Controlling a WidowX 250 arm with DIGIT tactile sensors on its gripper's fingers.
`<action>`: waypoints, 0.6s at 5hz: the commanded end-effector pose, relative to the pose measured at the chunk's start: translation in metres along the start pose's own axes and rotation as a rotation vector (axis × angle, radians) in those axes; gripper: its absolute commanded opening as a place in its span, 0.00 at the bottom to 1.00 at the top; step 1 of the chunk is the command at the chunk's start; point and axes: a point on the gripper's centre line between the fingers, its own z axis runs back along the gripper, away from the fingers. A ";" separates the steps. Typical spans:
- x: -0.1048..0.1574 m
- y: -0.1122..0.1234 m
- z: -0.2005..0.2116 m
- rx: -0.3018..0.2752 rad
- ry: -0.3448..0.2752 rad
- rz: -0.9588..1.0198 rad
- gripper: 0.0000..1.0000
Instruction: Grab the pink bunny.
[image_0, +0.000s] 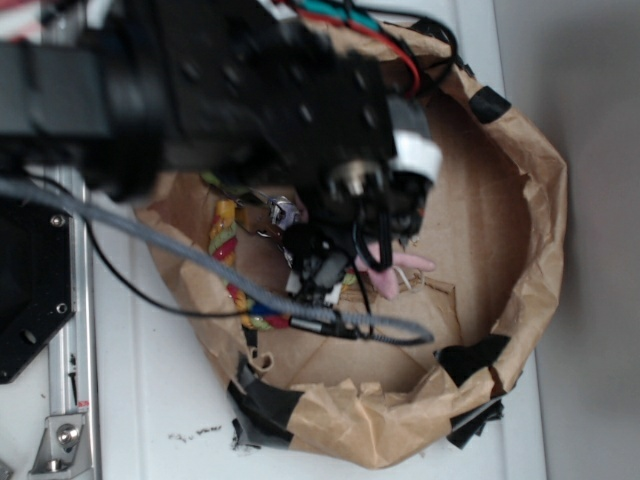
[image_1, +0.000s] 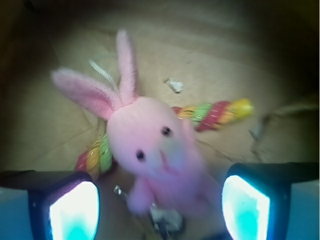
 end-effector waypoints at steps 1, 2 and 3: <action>-0.001 -0.020 -0.042 0.049 0.037 -0.098 0.00; -0.002 -0.018 -0.029 0.048 0.010 -0.063 0.00; 0.005 -0.012 0.014 0.031 -0.034 -0.005 0.00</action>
